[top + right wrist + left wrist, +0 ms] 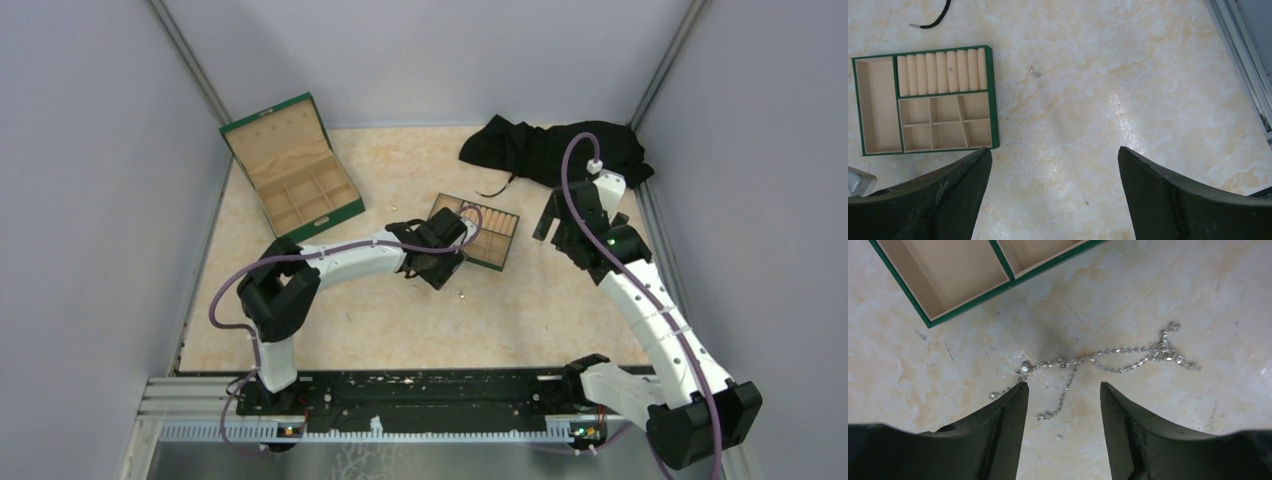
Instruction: Organize the mixed jewelry
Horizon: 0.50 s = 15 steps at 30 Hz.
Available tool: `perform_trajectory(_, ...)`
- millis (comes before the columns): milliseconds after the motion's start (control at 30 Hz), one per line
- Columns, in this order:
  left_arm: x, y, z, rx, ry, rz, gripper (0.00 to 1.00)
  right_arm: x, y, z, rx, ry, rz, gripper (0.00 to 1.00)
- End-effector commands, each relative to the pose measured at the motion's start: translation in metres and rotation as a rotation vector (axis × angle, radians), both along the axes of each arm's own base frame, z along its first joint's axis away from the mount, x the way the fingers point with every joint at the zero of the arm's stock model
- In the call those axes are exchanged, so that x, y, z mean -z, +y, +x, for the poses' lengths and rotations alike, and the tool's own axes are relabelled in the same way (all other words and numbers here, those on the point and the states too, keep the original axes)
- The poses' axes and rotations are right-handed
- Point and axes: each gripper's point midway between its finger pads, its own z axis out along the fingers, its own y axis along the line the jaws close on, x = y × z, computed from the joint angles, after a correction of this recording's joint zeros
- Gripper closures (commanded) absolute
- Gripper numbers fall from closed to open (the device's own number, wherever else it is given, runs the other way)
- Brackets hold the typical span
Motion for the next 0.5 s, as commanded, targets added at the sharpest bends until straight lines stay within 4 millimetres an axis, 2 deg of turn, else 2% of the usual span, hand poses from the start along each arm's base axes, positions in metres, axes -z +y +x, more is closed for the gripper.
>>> perform_trajectory(0, -0.005, 0.002, 0.002, 0.164, -0.013, 0.022, 0.36, -0.004, -0.003, 0.001, 0.020, -0.021, 0.001, 0.04)
perform_trajectory(167, 0.002, 0.005, 0.003, 0.245, 0.015, 0.074, 0.32, 0.000, 0.001, 0.003, 0.006, -0.007, 0.008, 0.05)
perform_trajectory(467, 0.017, 0.000, 0.012, 0.260, 0.087, 0.078, 0.34, 0.007, 0.006, 0.004, -0.005, 0.014, 0.026, 0.05)
